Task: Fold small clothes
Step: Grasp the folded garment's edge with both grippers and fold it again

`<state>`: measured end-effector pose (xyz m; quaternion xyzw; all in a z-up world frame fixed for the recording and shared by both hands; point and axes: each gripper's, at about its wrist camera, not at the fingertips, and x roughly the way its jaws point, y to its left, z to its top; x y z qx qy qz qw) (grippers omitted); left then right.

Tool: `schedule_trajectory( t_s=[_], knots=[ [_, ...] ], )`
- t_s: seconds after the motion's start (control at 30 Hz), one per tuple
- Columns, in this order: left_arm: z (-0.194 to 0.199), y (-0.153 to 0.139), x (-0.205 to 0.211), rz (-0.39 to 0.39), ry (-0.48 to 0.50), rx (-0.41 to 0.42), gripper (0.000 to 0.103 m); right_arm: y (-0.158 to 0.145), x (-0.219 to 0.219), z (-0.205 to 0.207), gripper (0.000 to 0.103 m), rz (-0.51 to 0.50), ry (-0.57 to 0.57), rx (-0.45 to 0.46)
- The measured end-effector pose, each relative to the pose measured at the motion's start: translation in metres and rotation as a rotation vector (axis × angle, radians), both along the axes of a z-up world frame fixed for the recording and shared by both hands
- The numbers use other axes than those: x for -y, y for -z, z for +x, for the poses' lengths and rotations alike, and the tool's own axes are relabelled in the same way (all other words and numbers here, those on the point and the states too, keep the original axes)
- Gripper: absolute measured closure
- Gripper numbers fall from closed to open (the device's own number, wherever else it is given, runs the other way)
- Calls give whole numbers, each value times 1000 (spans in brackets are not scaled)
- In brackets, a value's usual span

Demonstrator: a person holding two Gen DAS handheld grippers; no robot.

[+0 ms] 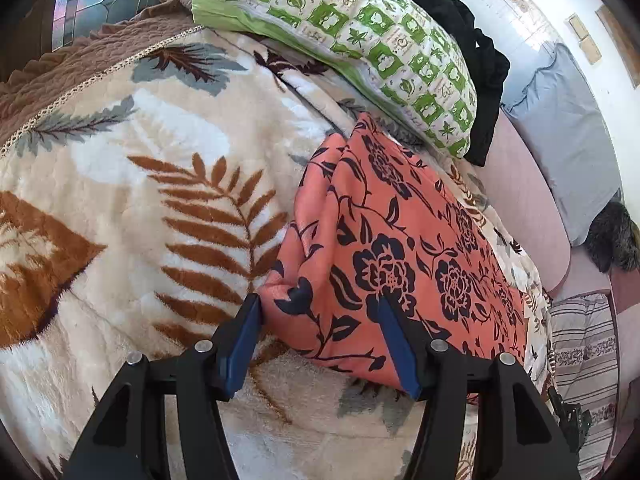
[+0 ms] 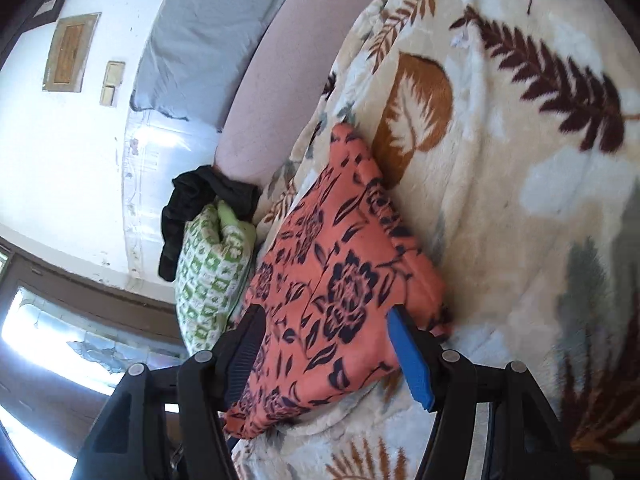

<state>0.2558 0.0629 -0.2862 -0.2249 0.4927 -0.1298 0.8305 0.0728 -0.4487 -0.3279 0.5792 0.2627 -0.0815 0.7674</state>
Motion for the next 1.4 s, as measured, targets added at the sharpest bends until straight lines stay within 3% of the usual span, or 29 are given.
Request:
schedule_trajectory(
  t_s=[0.07, 0.17, 0.27, 0.4, 0.57, 0.7, 0.73, 0.77, 0.8, 0.87, 0.97, 1.13, 1.3, 1.4],
  knots=[
    [-2, 3, -1, -13, 0, -16, 42, 10, 6, 2, 35, 35, 23, -43],
    [-3, 5, -2, -35, 6, -29, 42, 36, 4, 14, 35, 142, -33, -63],
    [-3, 12, 0, -63, 8, -57, 40, 26, -7, 26, 35, 60, -59, -51],
    [0, 23, 2, -221, 30, -118, 40, 22, -21, 38, 35, 61, -112, 26],
    [9, 33, 9, -227, 1, -136, 38, 34, -27, 50, 35, 41, -136, -37],
    [16, 33, 13, -239, -61, -91, 39, 29, -31, 53, 36, 3, -129, -25],
    [17, 34, 14, -229, -73, -83, 49, 28, -32, 55, 41, -11, -132, -21],
    [19, 35, 16, -208, -83, -79, 65, 29, -33, 59, 63, -30, -137, -39],
    [22, 37, 17, -189, -95, -77, 71, 30, -34, 62, 73, -47, -136, -61],
    [24, 41, 14, -209, -114, -79, 80, 31, -35, 63, 76, -65, -116, -80],
    [22, 38, 13, -200, -115, -57, 86, 14, -40, 63, 80, -149, -112, -67],
    [4, 13, 12, -204, -82, 18, 89, -21, -51, 53, 82, -304, -118, -12],
    [-55, -12, -3, -185, -46, 66, 89, -49, -61, 4, 83, -359, -95, 31],
    [-105, -8, -14, -152, -26, 72, 89, -59, -63, -34, 83, -352, -103, 29]
  ],
)
